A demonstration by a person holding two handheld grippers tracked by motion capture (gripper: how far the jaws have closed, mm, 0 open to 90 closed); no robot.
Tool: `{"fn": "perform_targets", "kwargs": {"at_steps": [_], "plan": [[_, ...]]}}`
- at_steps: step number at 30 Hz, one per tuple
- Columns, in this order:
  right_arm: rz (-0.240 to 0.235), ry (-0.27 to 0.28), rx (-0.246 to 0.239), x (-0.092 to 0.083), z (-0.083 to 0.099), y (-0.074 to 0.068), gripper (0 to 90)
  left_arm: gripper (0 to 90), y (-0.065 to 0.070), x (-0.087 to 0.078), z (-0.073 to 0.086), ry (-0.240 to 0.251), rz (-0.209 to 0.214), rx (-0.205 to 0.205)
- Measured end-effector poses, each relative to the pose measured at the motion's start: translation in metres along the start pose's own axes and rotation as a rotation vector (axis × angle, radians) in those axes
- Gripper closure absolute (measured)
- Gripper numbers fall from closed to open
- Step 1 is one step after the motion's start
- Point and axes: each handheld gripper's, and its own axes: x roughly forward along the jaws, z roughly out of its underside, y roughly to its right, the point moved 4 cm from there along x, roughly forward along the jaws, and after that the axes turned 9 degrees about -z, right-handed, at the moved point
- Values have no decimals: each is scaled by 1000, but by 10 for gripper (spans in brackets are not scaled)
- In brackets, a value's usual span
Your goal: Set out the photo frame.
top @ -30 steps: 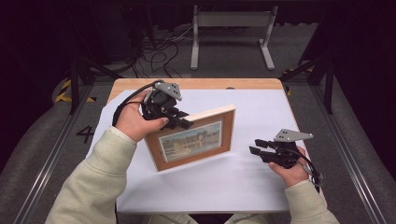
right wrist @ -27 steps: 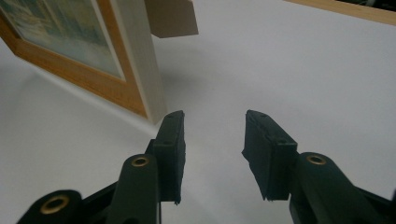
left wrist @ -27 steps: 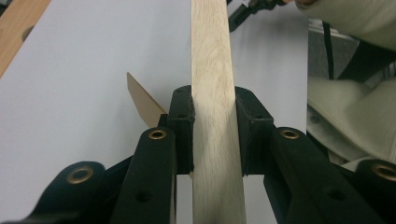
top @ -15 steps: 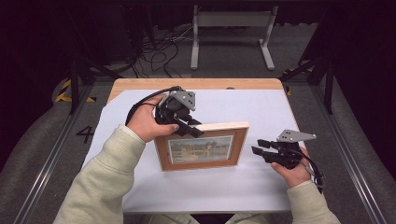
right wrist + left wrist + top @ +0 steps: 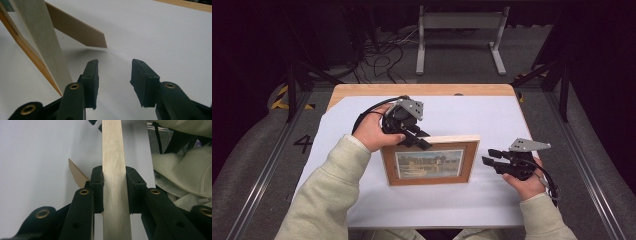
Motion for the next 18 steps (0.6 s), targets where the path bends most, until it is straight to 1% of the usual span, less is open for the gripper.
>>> {"fn": "perform_targets", "kwargs": {"at_steps": [1, 6, 8, 9, 11, 12, 13, 16, 17, 18], "plan": [[0, 0, 1, 0, 0, 0, 576, 715, 0, 0, 0, -1, -6, -5], [1, 1, 2, 0, 0, 0, 572, 712, -5, 0, 1, -2, -18, -2], [1, -1, 2, 0, 0, 0, 571, 711, -8, 1, 1, 4, -51, 4], [0, -1, 1, 0, 0, 0, 571, 709, -10, 1, 1, 3, -69, 14], [-1, -2, 4, 1, 0, -1, 569, 704, -12, 1, 2, 8, -79, -6], [-1, -1, 3, 1, 0, 0, 568, 701, -13, 1, 2, 6, -90, -8], [-2, -2, 3, 1, 0, 0, 566, 683, -13, 1, 2, 4, -101, -17], [-3, -3, 3, 2, 0, 0, 563, 638, -13, 0, 3, 4, -133, -24], [-2, -2, 3, 2, 0, 0, 562, 634, -13, 0, 3, 0, -144, -37], [-3, -2, 3, 2, 0, 0, 561, 629, -13, -1, 4, 5, -157, -37]]}}
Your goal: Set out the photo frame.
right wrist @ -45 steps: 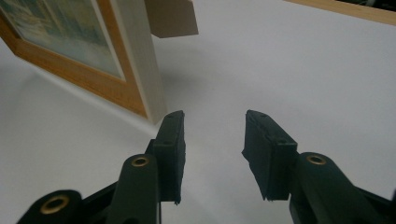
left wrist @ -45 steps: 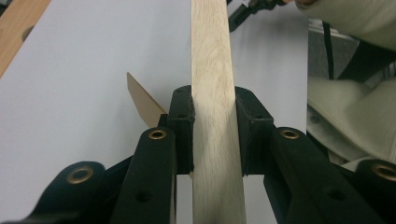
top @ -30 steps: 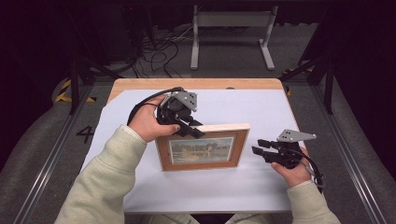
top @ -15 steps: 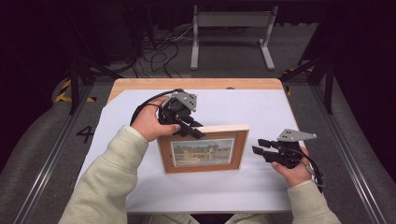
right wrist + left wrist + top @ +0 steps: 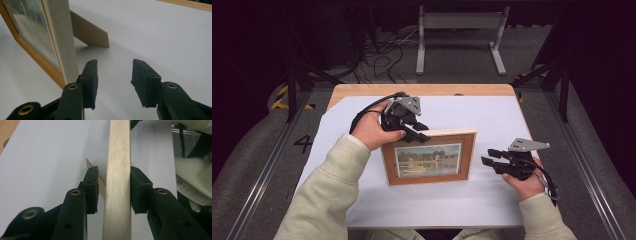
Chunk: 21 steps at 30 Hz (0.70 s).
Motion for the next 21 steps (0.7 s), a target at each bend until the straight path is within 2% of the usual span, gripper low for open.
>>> {"fn": "perform_targets", "kwargs": {"at_steps": [7, 9, 11, 13, 16, 17, 18, 21], "plan": [[-5, -2, -3, 2, -1, 0, 555, 556, 0, -5, 4, 50, -15, -32], [-7, -3, -3, 3, -1, 0, 554, 590, 0, -6, 5, 41, -7, -31], [-8, -5, -5, 4, -2, -1, 552, 692, 3, -6, 6, 30, 0, -9], [-11, -8, -9, 5, -2, -1, 550, 702, 5, -7, 5, 30, 40, -4], [-14, -6, -8, 6, -3, -1, 548, 712, 6, -8, 5, 34, 53, 5], [-14, -6, -8, 6, -3, -1, 548, 712, 6, -8, 5, 39, 62, 20], [-13, -4, -9, 6, -3, 0, 548, 716, 6, -8, 6, 47, 89, 22], [-14, -3, -9, 5, -3, 0, 547, 716, 3, -7, 7, 60, 107, 28]]}}
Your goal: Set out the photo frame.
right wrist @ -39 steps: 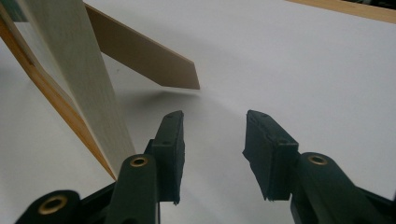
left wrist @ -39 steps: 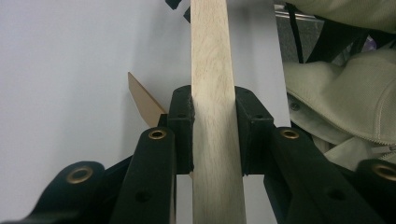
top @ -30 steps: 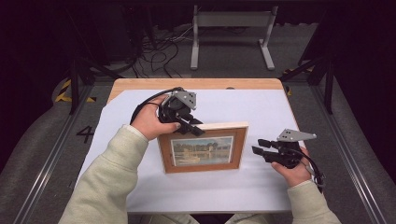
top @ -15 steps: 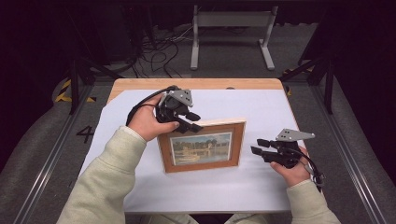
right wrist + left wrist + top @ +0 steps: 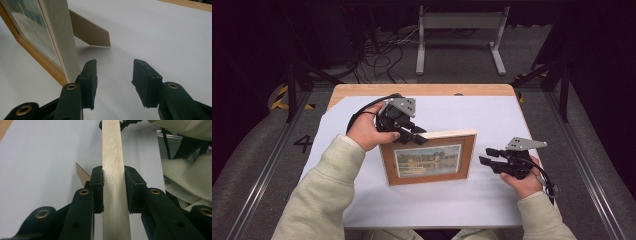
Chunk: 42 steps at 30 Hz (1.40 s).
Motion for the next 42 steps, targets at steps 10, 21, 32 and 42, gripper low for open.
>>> {"fn": "perform_targets", "kwargs": {"at_steps": [10, 21, 32, 42], "plan": [[-1, 0, 2, 0, 1, 1, 544, 716, -5, 2, 0, 20, 31, 9], [0, 1, 7, -1, 2, 1, 538, 715, -9, 6, -8, 15, 39, 41], [4, 4, 11, -3, 2, 3, 536, 606, -14, 2, -3, 63, -33, -7], [14, 5, 15, -4, 1, 8, 533, 491, -5, -32, 18, 105, -230, -185]]}}
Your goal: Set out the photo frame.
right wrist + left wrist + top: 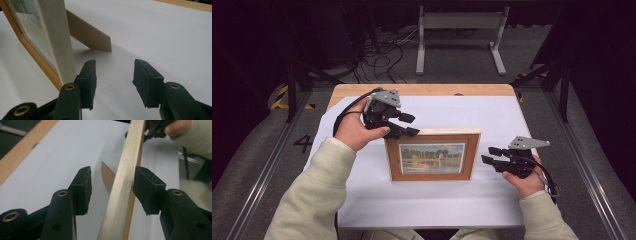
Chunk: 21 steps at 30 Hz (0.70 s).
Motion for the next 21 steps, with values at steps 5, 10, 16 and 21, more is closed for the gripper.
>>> {"fn": "perform_targets", "kwargs": {"at_steps": [5, 10, 16, 21], "plan": [[4, 1, 2, 2, -3, 5, 530, 450, 2, -24, 15, 47, -59, -73], [1, 1, -2, 2, -5, 5, 525, 406, 6, -44, 31, 104, -74, -131], [10, 5, -2, 0, -5, 6, 522, 395, 10, -57, 51, 107, -122, -161], [16, 7, 1, -4, -4, 7, 522, 375, 11, -58, 70, 97, -136, -192]]}}
